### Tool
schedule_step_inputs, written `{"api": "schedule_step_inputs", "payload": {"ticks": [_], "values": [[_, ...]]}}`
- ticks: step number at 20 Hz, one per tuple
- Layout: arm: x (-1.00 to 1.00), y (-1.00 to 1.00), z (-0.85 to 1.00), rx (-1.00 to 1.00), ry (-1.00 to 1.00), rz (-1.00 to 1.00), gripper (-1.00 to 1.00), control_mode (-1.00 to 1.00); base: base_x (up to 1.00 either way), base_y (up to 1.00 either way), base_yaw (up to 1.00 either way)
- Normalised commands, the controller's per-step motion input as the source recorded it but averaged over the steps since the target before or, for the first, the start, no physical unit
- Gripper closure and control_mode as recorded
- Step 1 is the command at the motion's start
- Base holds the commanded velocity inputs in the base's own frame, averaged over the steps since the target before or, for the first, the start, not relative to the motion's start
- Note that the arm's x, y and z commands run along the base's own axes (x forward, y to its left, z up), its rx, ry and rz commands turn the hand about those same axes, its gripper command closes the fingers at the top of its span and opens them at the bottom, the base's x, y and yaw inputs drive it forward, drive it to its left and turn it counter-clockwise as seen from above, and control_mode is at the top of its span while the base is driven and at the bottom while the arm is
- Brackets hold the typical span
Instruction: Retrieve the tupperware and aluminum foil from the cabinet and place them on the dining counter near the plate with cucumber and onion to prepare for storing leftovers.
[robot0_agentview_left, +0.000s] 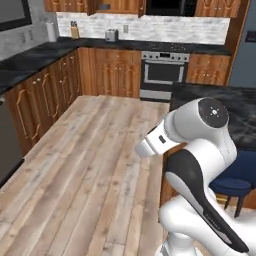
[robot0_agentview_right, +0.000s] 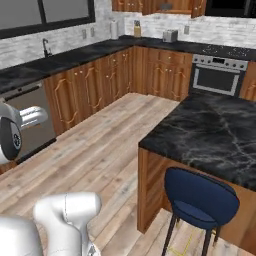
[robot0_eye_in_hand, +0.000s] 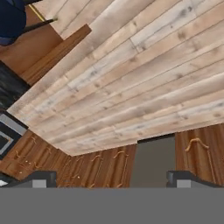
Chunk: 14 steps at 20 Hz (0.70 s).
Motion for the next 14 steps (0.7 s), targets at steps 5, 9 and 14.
{"api": "schedule_step_inputs", "payload": {"ticks": [5, 9, 14], "values": [[0.0, 0.0, 0.0, 0.0, 0.0, 0.0, -1.0, 1.0, 0.96, 1.0, -0.48], [0.0, 0.0, 0.0, 0.0, 0.0, 0.0, -1.0, 1.0, 1.0, 1.0, -0.37], [0.0, 0.0, 0.0, 0.0, 0.0, 0.0, -1.0, 1.0, 1.0, 1.0, -0.3]]}}
